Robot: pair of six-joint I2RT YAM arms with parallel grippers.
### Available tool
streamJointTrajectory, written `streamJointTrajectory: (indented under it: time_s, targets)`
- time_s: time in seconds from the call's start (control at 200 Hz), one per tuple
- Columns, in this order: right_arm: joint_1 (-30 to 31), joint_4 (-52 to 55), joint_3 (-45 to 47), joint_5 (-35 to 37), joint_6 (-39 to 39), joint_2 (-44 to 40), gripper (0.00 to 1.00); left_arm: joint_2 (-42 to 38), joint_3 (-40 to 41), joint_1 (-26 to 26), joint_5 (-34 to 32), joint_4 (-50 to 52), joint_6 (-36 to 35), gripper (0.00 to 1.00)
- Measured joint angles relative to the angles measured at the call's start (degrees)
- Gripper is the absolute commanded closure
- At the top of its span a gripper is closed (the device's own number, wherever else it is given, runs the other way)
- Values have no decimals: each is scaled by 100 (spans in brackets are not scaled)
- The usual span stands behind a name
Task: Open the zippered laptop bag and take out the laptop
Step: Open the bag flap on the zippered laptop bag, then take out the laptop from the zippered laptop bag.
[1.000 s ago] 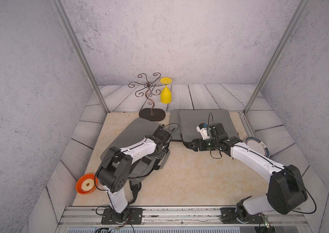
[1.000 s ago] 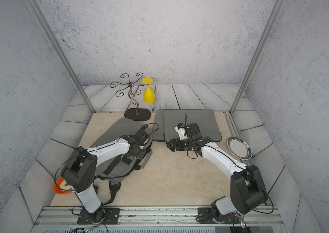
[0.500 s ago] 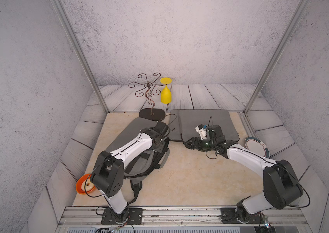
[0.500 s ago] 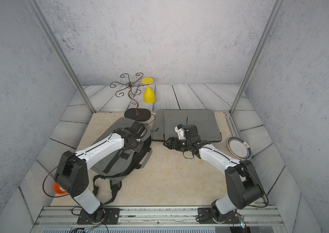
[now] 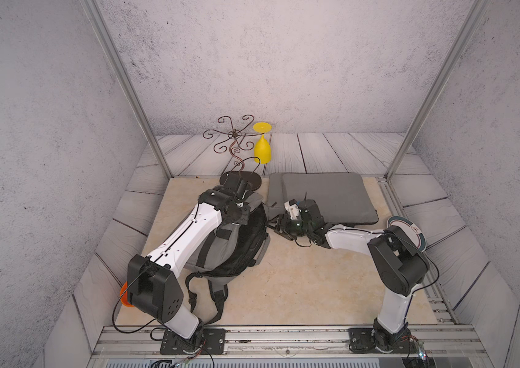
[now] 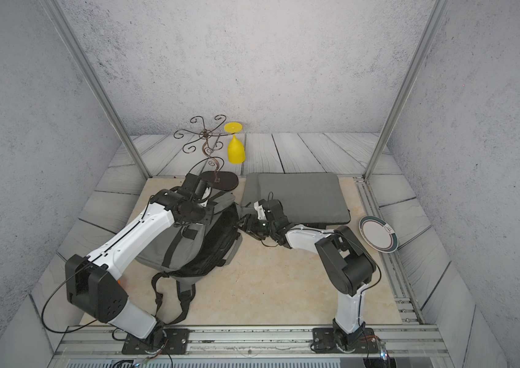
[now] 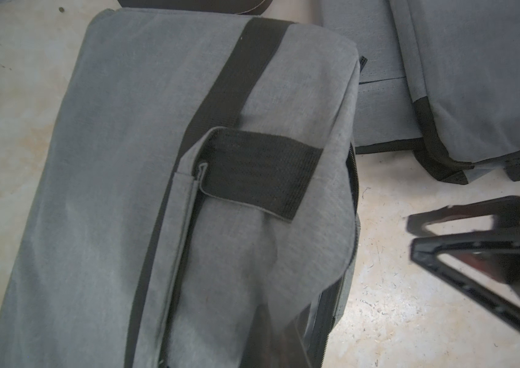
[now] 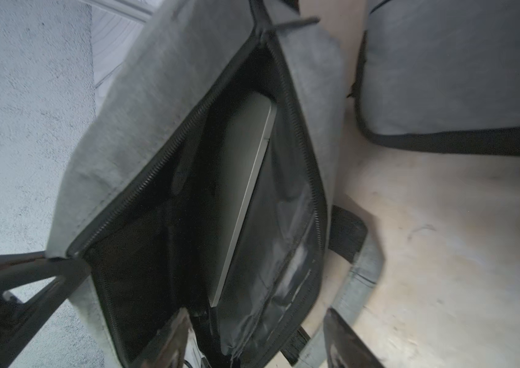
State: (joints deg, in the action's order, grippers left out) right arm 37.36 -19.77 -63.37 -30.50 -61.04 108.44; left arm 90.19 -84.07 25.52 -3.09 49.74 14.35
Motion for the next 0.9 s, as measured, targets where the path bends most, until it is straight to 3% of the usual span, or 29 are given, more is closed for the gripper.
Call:
streamJointTrajectory:
  time_s: [0.315, 0.901]
  targets:
    - [688, -422, -1196, 197, -708, 1373, 37, -7, -55, -103, 275, 22, 251, 100]
    - [1182, -308, -3268, 592, -1749, 3036, 40, -50, -52, -177, 804, -26, 612, 100]
